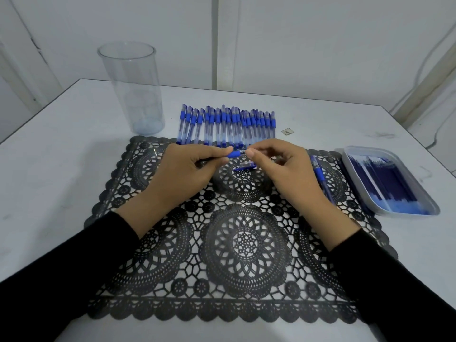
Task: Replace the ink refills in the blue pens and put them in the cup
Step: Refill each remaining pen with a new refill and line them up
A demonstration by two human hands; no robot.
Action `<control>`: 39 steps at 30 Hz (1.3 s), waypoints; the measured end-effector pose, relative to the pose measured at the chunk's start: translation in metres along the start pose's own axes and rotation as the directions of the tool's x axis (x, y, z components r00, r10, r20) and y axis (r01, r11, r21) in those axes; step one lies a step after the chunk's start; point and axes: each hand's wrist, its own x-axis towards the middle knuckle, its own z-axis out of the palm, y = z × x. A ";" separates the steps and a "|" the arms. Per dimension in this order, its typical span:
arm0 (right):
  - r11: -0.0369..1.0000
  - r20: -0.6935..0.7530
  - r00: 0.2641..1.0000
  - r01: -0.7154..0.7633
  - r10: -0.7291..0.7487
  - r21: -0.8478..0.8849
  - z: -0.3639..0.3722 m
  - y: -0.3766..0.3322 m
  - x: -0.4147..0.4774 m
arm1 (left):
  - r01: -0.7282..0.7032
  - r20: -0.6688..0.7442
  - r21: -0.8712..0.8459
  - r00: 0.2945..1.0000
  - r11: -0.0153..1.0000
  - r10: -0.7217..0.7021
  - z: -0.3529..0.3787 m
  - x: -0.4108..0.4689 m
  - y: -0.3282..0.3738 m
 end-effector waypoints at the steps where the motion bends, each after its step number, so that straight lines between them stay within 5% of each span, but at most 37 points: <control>1: 1.000 0.001 1.000 0.017 -0.017 -0.005 0.000 -0.001 0.000 | -0.007 0.003 -0.008 1.000 1.000 0.007 0.000 0.000 0.001; 6: 0.997 0.040 0.996 0.077 -0.077 0.007 -0.004 -0.003 -0.002 | 0.001 0.012 -0.023 1.000 1.000 -0.001 0.001 0.000 0.002; 21: 0.999 0.184 0.982 -0.039 0.043 -0.026 -0.004 -0.003 0.001 | -0.025 0.031 -0.002 0.999 1.000 0.026 0.002 -0.003 -0.006; 39: 0.996 0.159 0.984 -0.082 0.076 0.026 -0.001 -0.003 0.000 | -0.005 0.042 0.016 0.999 1.000 0.005 0.001 -0.003 -0.008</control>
